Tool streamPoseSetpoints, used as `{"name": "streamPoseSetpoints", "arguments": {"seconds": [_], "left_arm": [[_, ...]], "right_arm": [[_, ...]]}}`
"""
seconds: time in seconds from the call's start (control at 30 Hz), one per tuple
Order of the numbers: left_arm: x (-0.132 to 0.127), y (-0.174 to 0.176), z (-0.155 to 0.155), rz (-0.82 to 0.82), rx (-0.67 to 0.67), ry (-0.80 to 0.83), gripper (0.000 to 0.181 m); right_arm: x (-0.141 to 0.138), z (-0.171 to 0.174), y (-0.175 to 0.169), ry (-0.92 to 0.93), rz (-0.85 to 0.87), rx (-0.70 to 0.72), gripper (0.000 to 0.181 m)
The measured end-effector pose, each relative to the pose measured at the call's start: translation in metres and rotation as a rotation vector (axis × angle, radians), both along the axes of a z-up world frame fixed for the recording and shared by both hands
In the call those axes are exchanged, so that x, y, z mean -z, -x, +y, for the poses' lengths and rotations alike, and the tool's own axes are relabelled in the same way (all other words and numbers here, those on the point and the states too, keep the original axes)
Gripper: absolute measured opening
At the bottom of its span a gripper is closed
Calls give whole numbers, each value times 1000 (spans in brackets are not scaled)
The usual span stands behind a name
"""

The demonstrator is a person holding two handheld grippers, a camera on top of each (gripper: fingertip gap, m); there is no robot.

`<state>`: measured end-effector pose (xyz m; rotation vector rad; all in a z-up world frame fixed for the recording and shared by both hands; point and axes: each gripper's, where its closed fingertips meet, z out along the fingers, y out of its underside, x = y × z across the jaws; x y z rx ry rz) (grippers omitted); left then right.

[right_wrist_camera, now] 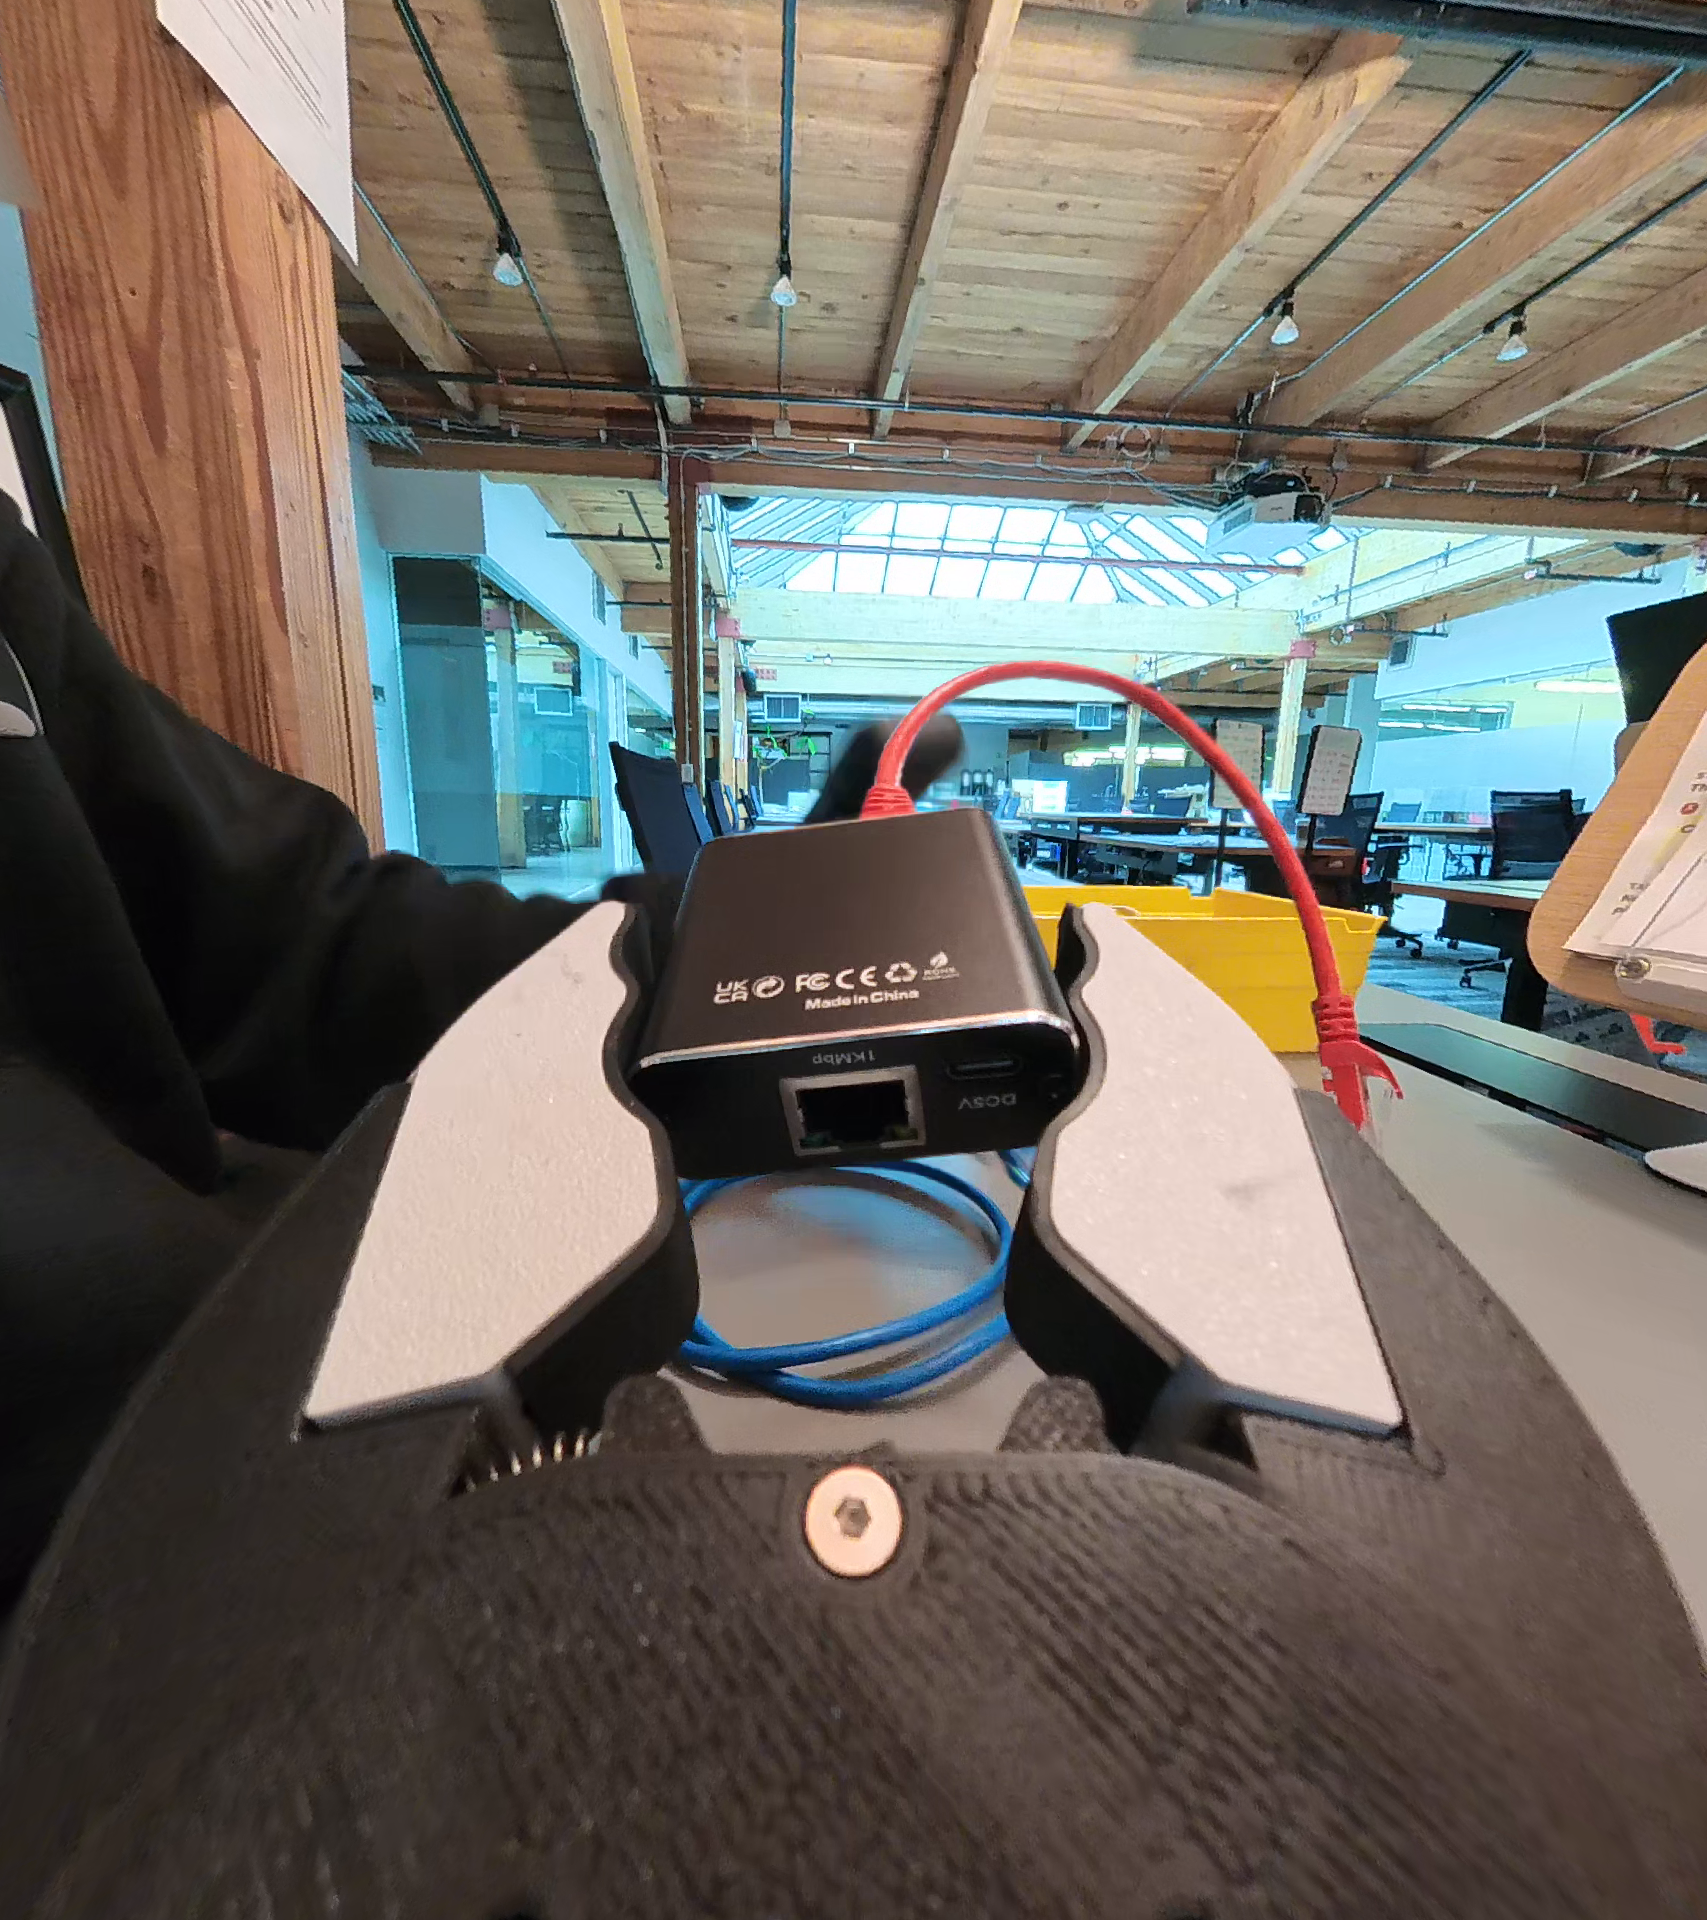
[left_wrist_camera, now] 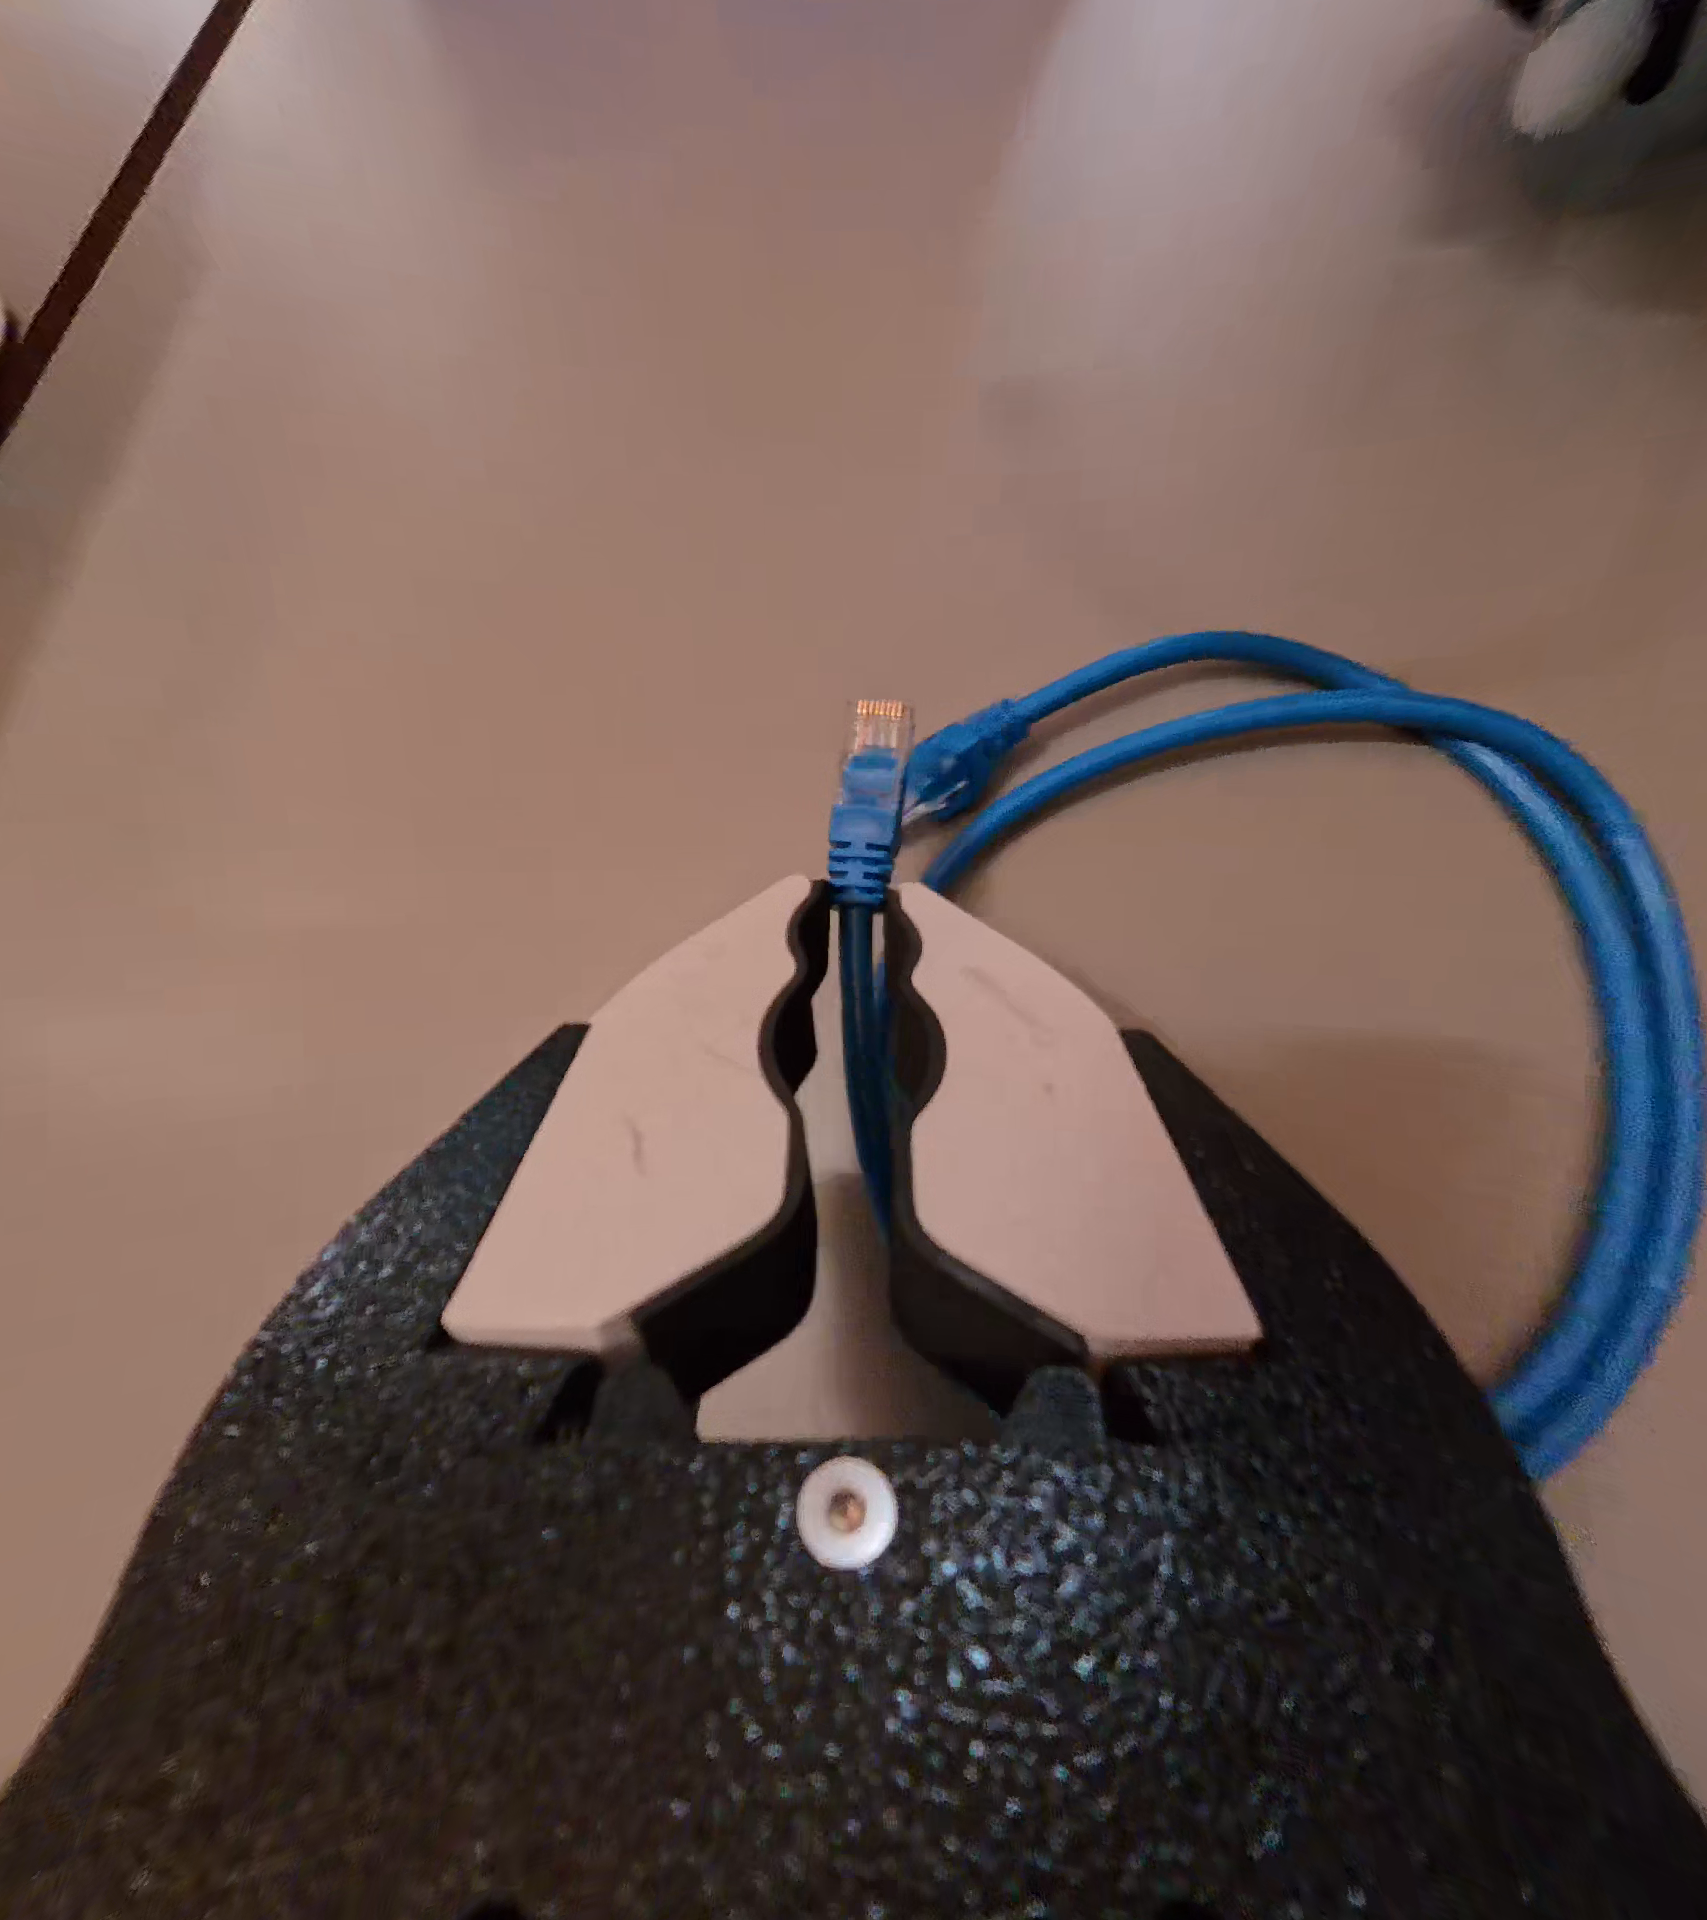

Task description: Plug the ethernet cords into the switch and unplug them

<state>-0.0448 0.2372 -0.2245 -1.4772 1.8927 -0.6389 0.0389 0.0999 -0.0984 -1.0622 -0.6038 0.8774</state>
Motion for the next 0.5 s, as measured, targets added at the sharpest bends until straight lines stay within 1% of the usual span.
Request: {"name": "streamPoseSetpoints", "arguments": {"seconds": [0.13,0.23,0.3,0.37,0.5], "left_arm": [[-49,3,-39,79,134,-107,9],[-83,-5,-71,115,207,-172,9],[-96,-11,-88,149,248,-221,9],[-104,-16,-99,187,279,-265,9],[-110,-27,-107,235,286,-315,9]], "right_arm": [[6,5,4,20,-42,14,74],[12,8,8,35,-82,27,74],[16,9,11,44,-109,31,74],[19,10,12,50,-132,34,74],[23,11,15,56,-156,29,74]]}}
